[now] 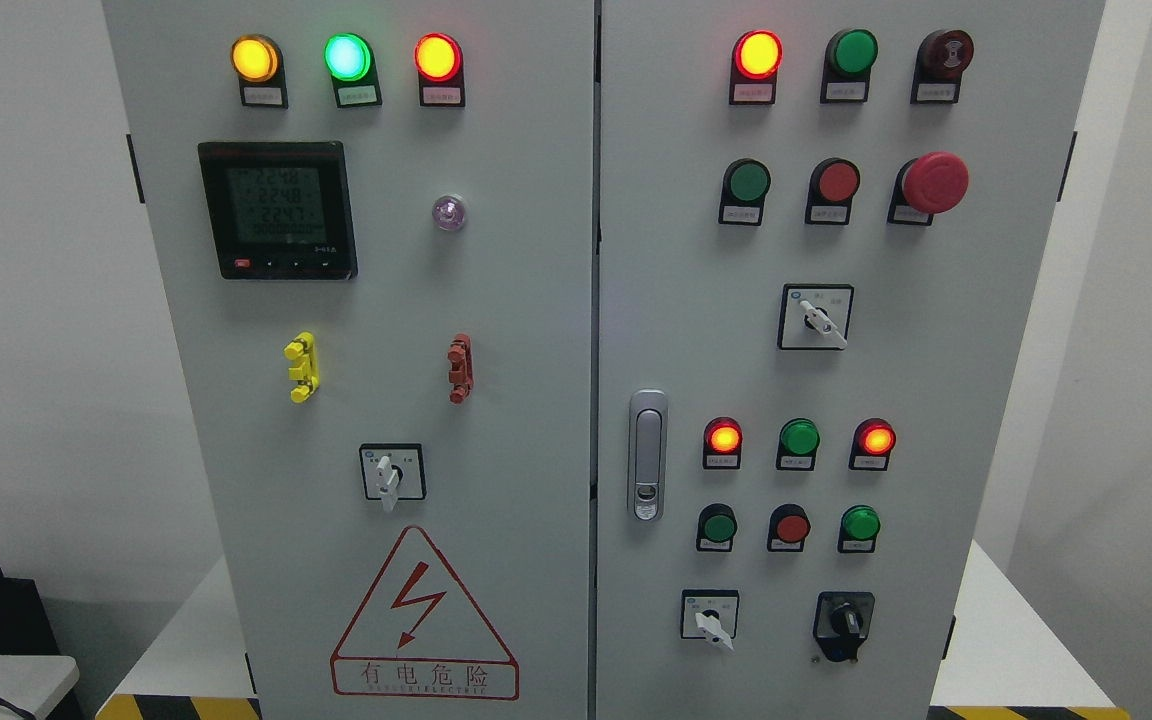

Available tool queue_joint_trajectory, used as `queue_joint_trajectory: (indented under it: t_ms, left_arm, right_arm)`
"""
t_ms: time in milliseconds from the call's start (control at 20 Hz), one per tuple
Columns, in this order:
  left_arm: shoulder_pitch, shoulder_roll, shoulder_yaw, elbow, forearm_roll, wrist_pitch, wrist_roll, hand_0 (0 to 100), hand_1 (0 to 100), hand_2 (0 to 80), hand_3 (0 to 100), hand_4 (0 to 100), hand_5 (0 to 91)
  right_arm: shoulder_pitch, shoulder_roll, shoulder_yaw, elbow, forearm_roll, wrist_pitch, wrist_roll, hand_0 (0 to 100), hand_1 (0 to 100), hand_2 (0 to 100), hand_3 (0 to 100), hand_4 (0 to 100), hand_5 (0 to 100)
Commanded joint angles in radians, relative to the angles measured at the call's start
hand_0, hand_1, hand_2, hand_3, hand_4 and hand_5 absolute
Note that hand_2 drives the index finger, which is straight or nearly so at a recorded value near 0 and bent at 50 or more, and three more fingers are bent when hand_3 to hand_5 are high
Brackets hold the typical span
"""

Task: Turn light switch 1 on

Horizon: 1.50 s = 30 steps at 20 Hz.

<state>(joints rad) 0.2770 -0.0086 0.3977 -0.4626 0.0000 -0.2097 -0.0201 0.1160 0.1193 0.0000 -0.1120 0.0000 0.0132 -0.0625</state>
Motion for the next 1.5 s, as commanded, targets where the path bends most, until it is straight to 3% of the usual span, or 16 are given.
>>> queue_joint_trajectory:
  t_ms: [0,401,551,751,852,1102,1252,1353,1453]
  left_arm:
    - [0.008,0.028,0.147,-0.281,-0.006,-0.002,0.002,54,0,0.0,18,25,4.9]
    - [0.008,0.032,0.243,-0.579,-0.011,-0.007,-0.006,56,0,0.0,21,27,5.9]
    - [0.004,0.038,0.27,-0.706,-0.041,-0.007,-0.014,56,0,0.0,23,31,7.4]
    - [-0.012,0.048,0.309,-0.817,-0.041,-0.005,-0.102,57,0,2.8,29,35,11.0]
    - [-0.012,0.07,0.314,-0.853,-0.041,-0.005,-0.112,60,0,4.5,37,43,12.7]
    - [-0.038,0.065,0.316,-0.942,-0.04,-0.008,-0.115,56,0,9.3,42,47,15.1]
    - [-0.051,0.065,0.316,-0.995,-0.038,-0.023,-0.118,54,0,17.3,45,54,24.9]
    - [-0.062,0.068,0.316,-1.025,-0.038,-0.045,-0.133,52,0,26.9,49,61,34.5]
    - [-0.065,0.07,0.314,-1.05,-0.038,-0.051,-0.15,48,0,31.1,51,63,37.9]
  right_arm:
    - [0.001,0.0,0.017,0.0,-0.025,0.001,0.0,12,39,0,0,0,0]
    - [-0.001,0.0,0.017,0.0,-0.025,-0.001,0.0,12,39,0,0,0,0]
    - [0.001,-0.001,0.017,0.0,-0.025,-0.001,0.0,12,39,0,0,0,0]
    - [-0.001,0.0,0.017,0.0,-0.025,-0.001,0.0,12,39,0,0,0,0]
    - [0.001,0.0,0.017,0.0,-0.025,-0.001,0.0,12,39,0,0,0,0]
    - [-0.001,-0.001,0.017,0.0,-0.025,-0.001,0.0,12,39,0,0,0,0]
    - [0.001,0.0,0.017,0.0,-0.025,-0.001,0.0,12,39,0,0,0,0]
    - [0.001,0.0,0.017,0.0,-0.025,0.001,0.0,12,39,0,0,0,0]
    - [0.001,0.0,0.017,0.0,-0.025,0.001,0.0,12,39,0,0,0,0]
